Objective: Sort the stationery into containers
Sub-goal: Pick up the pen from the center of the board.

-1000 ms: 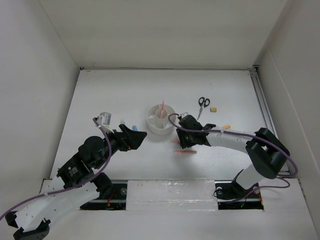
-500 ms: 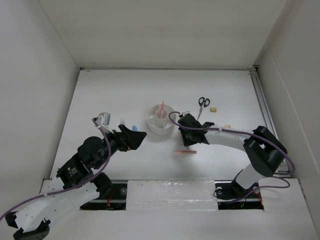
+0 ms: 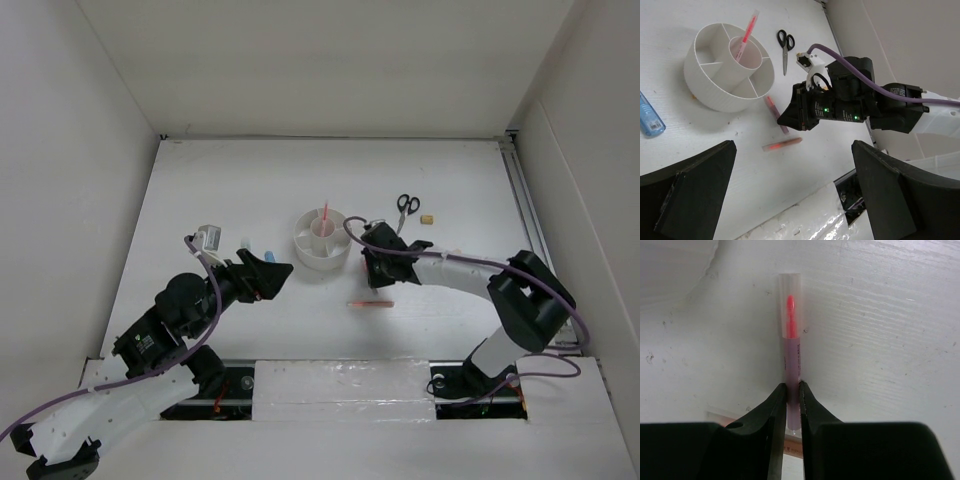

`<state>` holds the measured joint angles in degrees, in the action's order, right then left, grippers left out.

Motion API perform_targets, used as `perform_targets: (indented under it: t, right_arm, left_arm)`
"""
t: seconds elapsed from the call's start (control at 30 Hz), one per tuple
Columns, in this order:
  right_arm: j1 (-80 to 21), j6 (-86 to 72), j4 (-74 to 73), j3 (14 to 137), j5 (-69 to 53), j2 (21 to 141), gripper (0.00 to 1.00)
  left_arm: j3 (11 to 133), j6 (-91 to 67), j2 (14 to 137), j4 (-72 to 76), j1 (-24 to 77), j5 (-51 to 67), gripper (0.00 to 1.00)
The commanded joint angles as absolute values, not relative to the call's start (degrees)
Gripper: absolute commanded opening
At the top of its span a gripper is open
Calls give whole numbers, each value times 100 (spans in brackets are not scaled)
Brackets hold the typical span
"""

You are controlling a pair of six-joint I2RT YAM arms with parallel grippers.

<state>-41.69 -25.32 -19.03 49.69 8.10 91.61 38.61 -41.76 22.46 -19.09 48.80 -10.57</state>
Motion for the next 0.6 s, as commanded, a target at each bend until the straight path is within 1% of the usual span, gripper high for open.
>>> perform_targets:
  t: [0.0, 0.2, 0.3, 0.33, 0.47, 0.5, 0.57]
  right_arm:
    - [-4061, -2750, -1890, 4790, 844, 8843, 0]
    - [-3718, -2751, -1951, 4685, 993, 7596, 0]
    - [-3718, -2698, -2065, 4746, 1046, 7156, 0]
    - [-3770, -2576, -2065, 4746, 941, 6806, 0]
    - [-3911, -2487, -882, 4501, -462, 5873, 0]
    - [-3981, -2487, -670, 4430, -1066, 5723, 0]
    - [-4104, -2574, -554, 4377, -1353, 5425, 0]
  left_arm:
    - [3973, -4078, 2197, -1740, 4904, -1090, 100]
    - [3973, -4078, 2250, -1504, 4904, -1011, 100]
    - [3850, -4017, 2250, -1170, 4904, -853, 100]
    - [3780, -4017, 2250, -856, 4904, -800, 100]
    - [3586, -3964, 2715, -46, 4904, -362, 100]
    - [3586, -3912, 2838, 121, 4904, -99, 100]
    - [3586, -3911, 3153, 629, 4904, 157, 97]
